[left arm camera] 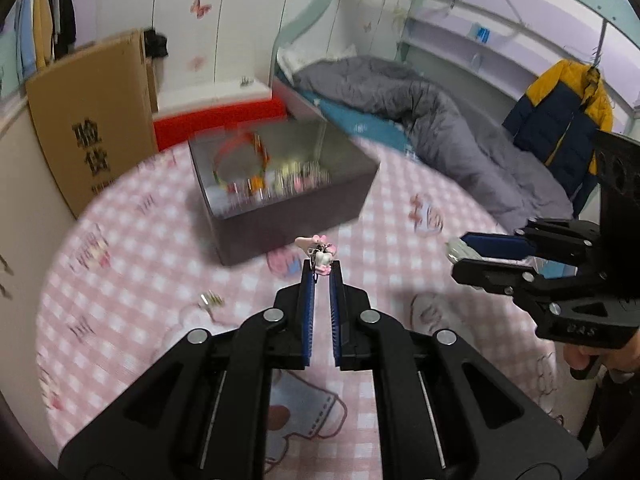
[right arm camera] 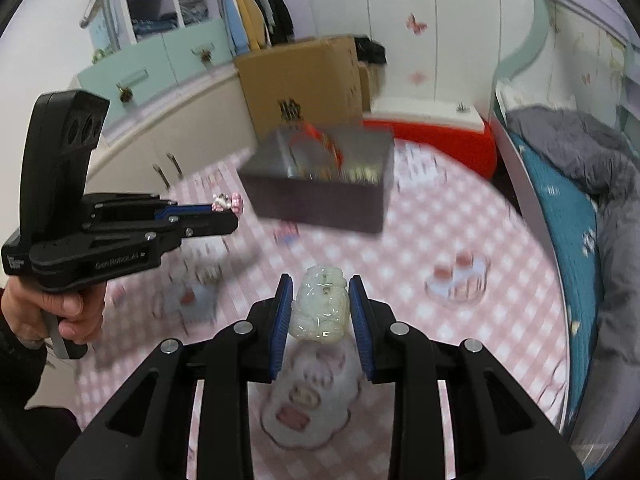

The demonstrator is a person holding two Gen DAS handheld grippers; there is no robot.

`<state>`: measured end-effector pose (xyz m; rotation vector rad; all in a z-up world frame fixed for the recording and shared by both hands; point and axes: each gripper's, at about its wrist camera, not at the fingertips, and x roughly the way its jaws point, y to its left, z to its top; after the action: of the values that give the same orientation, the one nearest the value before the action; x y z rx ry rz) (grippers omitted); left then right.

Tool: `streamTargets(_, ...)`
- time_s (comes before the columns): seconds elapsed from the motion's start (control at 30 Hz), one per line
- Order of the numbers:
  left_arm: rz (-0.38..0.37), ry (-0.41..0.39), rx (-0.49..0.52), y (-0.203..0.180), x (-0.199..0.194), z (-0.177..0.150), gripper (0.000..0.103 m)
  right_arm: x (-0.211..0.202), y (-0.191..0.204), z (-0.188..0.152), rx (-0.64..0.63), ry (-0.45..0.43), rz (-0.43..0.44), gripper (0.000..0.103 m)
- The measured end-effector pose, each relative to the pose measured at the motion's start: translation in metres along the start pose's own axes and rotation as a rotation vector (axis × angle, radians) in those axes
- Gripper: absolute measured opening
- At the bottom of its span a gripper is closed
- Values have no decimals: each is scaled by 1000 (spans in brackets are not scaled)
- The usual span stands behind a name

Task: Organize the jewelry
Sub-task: 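Carry the jade pendant and pink charm into the grey tin and open both grippers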

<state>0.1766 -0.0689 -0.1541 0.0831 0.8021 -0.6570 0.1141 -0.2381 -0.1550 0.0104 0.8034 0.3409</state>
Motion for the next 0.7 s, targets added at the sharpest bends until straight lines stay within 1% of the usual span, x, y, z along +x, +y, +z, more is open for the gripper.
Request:
streamTargets(0.1, -4, -56, 8, 4, -20, 25, 7, -11, 1, 32, -18, -64, 20, 27)
streamTargets(0.17, 12, -84, 21, 7, -27, 44, 7, -17, 0, 59, -26, -112, 37, 27)
streamTargets(0.27, 29, -88, 36, 13, -27, 70, 7, -15, -6, 91, -18, -150, 62, 27)
streamTargets(0.33, 32, -74, 34, 17, -19, 82, 8, -3, -15, 108, 23, -143, 100, 27)
streamTargets(0.4, 29, -53, 17, 21, -8, 90, 8, 9, -24, 117, 64, -130, 124, 27)
streamTargets(0.47, 35, -12, 6, 27, 5, 95, 8, 26, -31, 126, 109, -99, 154, 27)
streamTargets(0.57, 82, 37, 2, 33, 22, 96, 9, 50, -38, 133, 155, -52, 176, 28)
streamTargets(0.6, 98, 56, 0, 34, 26, 96, 12, 54, -40, 133, 175, -35, 182, 30)
streamTargets(0.63, 131, 84, -10, 37, 32, 95, 23, 61, -43, 133, 205, -10, 191, 41)
streamTargets(0.67, 155, 90, -19, 41, 32, 93, 48, 63, -45, 133, 223, -7, 193, 53)
streamTargets(0.7, 170, 80, -23, 43, 31, 92, 67, 62, -45, 133, 230, -15, 191, 59)
